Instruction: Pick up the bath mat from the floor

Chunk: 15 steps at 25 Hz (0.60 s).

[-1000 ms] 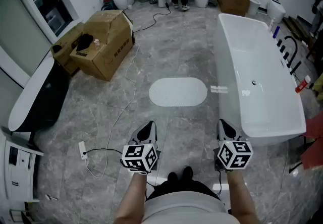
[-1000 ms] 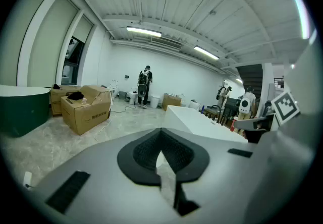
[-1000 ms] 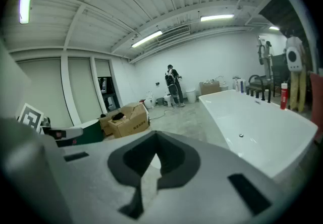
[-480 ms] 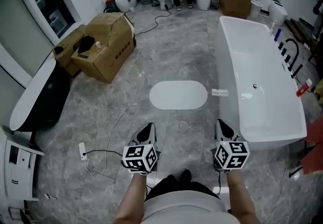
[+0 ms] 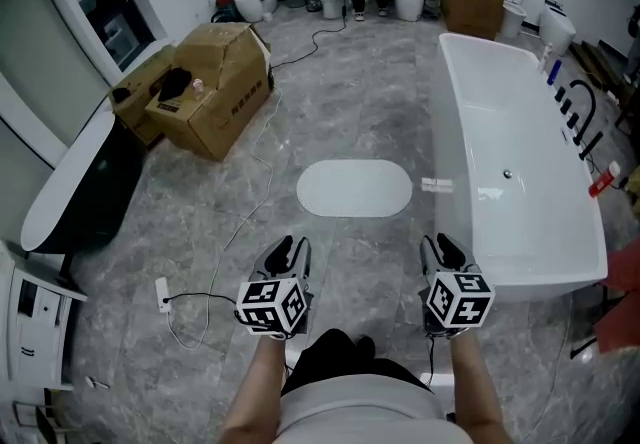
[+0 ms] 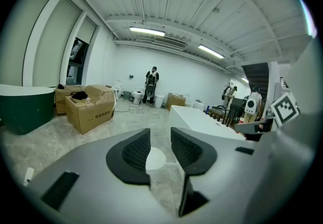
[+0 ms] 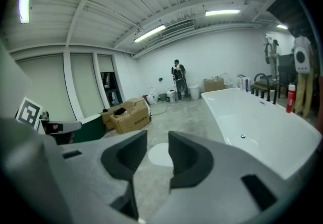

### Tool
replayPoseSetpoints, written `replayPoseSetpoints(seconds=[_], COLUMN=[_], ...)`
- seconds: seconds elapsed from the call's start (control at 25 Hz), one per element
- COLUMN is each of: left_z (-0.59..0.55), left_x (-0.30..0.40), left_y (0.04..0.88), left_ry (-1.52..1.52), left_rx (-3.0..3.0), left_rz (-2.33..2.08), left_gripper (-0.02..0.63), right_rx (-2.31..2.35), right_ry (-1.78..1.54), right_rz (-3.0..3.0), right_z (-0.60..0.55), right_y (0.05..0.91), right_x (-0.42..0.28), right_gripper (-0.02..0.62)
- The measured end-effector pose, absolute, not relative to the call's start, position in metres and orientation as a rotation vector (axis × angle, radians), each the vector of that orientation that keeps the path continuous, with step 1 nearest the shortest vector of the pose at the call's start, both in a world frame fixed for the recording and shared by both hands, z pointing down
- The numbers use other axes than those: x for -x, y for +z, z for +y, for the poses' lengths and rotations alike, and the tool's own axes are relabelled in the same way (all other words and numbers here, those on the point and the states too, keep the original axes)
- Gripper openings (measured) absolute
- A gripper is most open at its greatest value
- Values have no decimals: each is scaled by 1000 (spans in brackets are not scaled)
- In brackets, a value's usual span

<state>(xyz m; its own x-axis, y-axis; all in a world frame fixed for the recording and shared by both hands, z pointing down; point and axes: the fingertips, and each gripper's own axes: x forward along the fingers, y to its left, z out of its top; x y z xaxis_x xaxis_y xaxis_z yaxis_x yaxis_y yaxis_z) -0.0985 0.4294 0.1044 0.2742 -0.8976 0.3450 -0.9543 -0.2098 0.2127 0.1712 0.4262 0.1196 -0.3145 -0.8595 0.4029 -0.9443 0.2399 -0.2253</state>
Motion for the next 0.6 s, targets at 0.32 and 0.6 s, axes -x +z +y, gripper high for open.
replayPoseSetpoints(seconds=[0.32, 0.6], left_z=[423, 396], left_x=[98, 112], left_y=[115, 127], left_ry=[252, 255], left_rx=[-2142, -2101], left_rz=[-1685, -1696], left_gripper=[200, 219], right_rx=[-1676, -1683], right_ry=[688, 724], right_rz=[-2316, -2288], right_z=[418, 389], right_y=[129, 138], right_x=[-175, -177], right_gripper=[143, 143])
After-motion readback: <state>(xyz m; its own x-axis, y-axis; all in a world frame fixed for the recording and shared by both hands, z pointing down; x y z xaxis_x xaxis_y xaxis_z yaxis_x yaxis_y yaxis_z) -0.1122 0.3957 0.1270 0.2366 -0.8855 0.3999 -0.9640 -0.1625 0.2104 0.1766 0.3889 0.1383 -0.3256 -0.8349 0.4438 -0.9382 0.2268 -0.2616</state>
